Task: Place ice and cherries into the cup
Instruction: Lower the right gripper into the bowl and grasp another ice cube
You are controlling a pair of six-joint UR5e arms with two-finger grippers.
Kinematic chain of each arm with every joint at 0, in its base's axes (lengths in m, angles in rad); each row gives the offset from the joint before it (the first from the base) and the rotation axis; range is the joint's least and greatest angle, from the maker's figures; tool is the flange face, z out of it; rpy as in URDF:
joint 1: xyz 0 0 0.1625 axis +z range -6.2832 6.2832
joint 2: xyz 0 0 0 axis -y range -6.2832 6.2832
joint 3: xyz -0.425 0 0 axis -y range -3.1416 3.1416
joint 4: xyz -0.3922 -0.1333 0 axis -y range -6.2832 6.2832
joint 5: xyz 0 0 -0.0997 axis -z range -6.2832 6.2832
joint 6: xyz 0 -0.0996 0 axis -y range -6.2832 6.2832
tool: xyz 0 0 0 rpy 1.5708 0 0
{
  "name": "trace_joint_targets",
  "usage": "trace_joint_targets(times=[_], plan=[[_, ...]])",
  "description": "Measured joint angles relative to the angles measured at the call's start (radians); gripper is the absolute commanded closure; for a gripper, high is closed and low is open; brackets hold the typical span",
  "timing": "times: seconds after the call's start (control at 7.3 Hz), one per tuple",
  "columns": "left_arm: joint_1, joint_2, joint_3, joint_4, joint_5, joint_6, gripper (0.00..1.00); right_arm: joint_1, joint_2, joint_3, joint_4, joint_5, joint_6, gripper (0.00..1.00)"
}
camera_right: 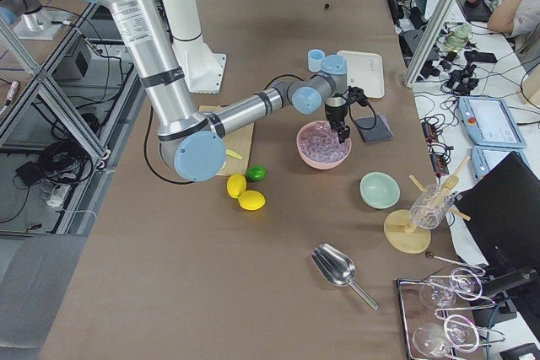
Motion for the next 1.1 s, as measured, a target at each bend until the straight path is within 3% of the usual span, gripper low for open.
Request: trace_joint_targets(times=[0.55, 1.1], plan=[[0.002, 0.0, 0.003, 0.0, 0.0, 0.001, 0.02, 0.001, 0.005, -0.007, -0.003, -0.001, -0.004, 0.37], [0.007, -0.003, 0.007, 0.0, 0.0, 0.002, 0.02, 0.002, 0.003, -0.01, -0.007, -0.001, -0.005, 0.47]])
